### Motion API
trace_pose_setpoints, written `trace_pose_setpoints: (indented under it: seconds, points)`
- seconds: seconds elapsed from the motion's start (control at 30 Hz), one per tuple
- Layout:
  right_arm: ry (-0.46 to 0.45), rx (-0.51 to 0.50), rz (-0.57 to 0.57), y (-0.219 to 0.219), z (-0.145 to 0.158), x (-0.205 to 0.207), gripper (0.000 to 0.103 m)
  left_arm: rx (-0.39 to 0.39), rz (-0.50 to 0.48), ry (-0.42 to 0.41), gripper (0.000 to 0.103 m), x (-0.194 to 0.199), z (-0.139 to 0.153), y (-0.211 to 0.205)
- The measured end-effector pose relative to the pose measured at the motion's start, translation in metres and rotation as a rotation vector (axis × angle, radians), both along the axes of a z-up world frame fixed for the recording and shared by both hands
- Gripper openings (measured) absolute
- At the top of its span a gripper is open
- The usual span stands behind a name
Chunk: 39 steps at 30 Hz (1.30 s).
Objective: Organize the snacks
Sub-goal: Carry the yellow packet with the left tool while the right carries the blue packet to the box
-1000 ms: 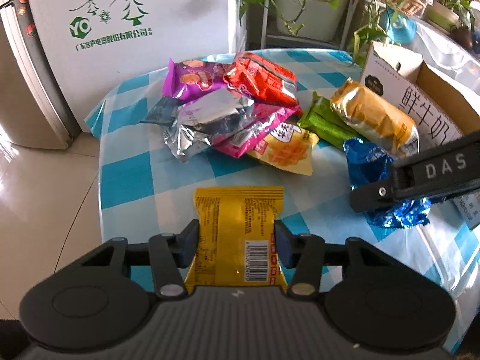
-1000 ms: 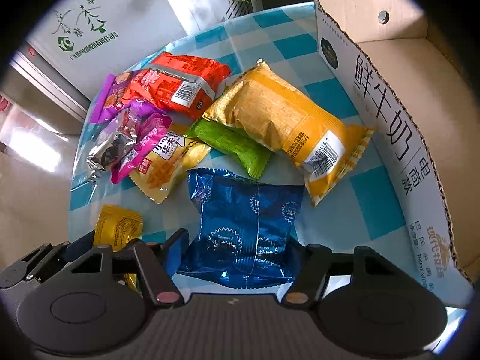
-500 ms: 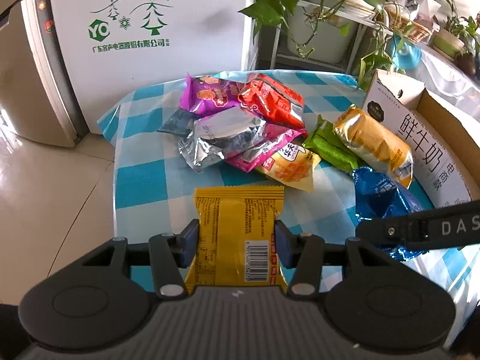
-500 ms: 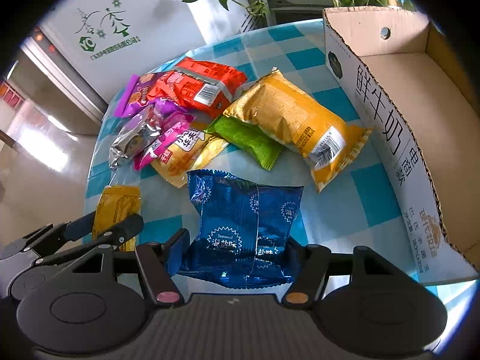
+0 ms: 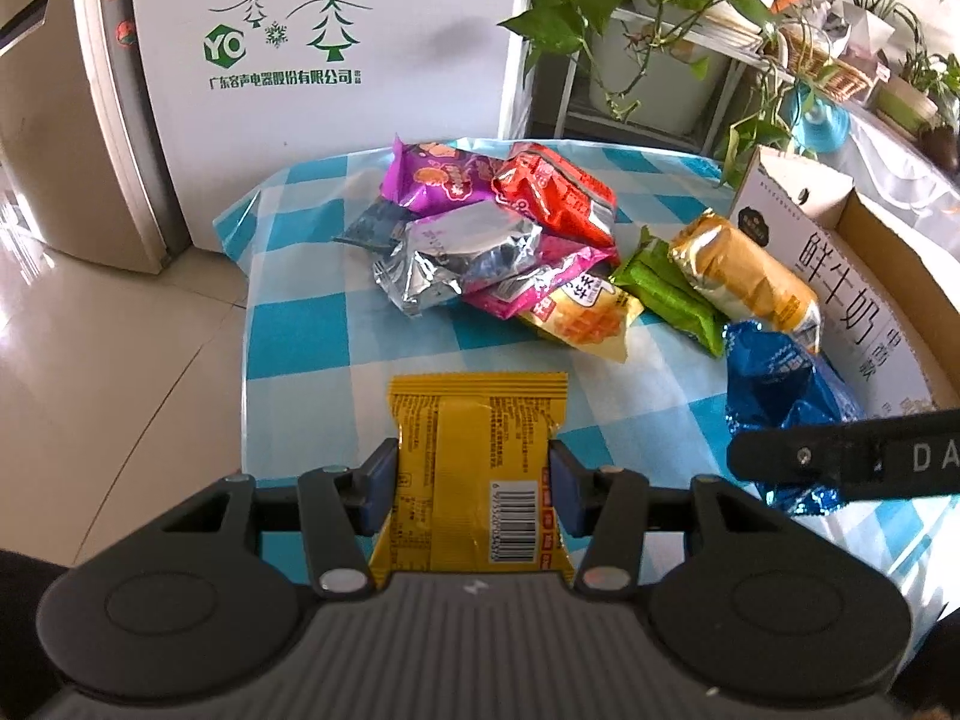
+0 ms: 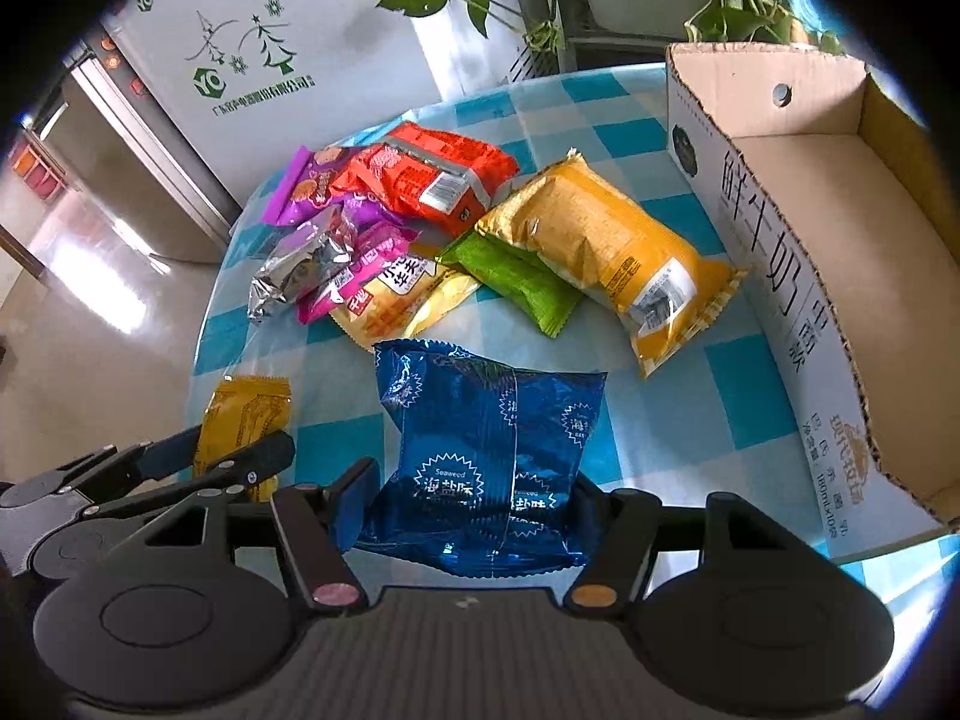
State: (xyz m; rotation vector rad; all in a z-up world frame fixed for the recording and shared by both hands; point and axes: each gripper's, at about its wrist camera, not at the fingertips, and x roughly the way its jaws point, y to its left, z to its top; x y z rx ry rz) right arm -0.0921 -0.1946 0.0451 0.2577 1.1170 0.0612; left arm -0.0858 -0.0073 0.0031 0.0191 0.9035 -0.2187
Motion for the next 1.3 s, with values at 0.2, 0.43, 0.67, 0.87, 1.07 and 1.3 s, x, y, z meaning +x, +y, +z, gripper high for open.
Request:
trace_pose_setpoints:
  seconds: [0.2, 0.43, 0.67, 0.87, 1.07, 1.3]
  points:
    - [-0.055, 0.01, -0.002, -0.007, 0.014, -0.005, 0.07, -0.037, 0.017, -0.017, 0.051, -0.005, 0.014, -0.001]
    - [-0.146, 0.035, -0.02, -0.022, 0.039, -0.009, 0.07, -0.055, 0.017, -0.056, 0.051, -0.006, 0.034, -0.007]
    - [-0.219, 0.035, -0.068, -0.05, 0.063, -0.016, 0.07, -0.073, -0.015, -0.089, 0.05, -0.008, 0.052, -0.023]
    - [-0.263, 0.042, -0.115, -0.075, 0.079, -0.023, 0.07, -0.093, -0.057, -0.1, 0.05, -0.005, 0.064, -0.047]
    - [-0.285, 0.073, -0.17, -0.102, 0.088, -0.025, 0.07, -0.131, -0.096, -0.114, 0.05, 0.0, 0.08, -0.074]
    - [-0.277, 0.062, -0.262, -0.128, 0.09, -0.022, 0.07, -0.173, -0.149, -0.125, 0.05, 0.011, 0.094, -0.114]
